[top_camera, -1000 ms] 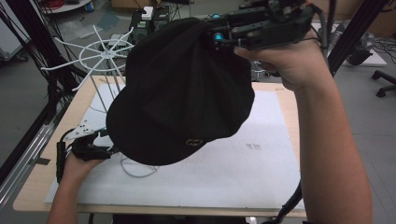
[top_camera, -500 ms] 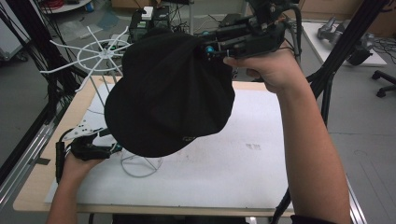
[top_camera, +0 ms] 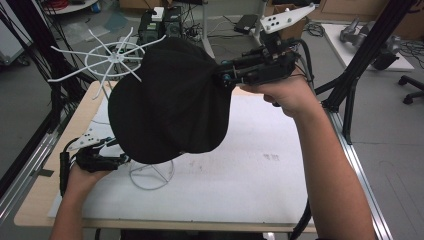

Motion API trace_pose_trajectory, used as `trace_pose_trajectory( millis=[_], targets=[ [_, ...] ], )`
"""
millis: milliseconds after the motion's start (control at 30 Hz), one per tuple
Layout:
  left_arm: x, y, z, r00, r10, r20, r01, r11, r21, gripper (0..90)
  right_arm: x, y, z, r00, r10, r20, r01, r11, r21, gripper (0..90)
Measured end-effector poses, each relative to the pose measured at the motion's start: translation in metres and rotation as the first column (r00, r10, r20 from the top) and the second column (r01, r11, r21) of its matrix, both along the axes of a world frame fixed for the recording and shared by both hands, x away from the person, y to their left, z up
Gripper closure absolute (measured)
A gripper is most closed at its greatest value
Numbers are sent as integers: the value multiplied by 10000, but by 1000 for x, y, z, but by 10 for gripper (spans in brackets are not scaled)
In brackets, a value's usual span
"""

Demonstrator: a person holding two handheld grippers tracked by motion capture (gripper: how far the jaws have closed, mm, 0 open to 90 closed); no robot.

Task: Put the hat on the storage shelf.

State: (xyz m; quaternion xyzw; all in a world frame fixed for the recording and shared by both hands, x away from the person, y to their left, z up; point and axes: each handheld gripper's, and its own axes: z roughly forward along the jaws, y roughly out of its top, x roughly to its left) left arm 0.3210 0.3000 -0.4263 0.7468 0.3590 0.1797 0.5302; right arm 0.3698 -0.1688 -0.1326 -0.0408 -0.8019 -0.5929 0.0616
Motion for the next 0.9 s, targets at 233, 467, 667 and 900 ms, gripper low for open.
trace_pose_trajectory(
  millis=[233, 467, 667, 900],
  targets=[
    [0, 0, 0, 10000, 17, 4, -17, 10000, -26, 179, 5, 3, -15, 9994, -330, -64, 329, 9994, -45, 679],
    [0, 0, 0, 10000, -13, -7, 13, 10000, 5, 179, 3, 5, -17, 9981, -582, 202, 587, 9979, -259, 678],
    [0, 0, 0, 10000, -27, -11, 27, 10000, 24, 179, 3, 4, -24, 9973, -720, 155, 724, 9971, -245, 671],
    [0, -1, -1, 10000, -19, -20, 19, 10000, 25, 179, 5, 8, -30, 9970, -758, 124, 763, 9961, -440, 643]
  ],
)
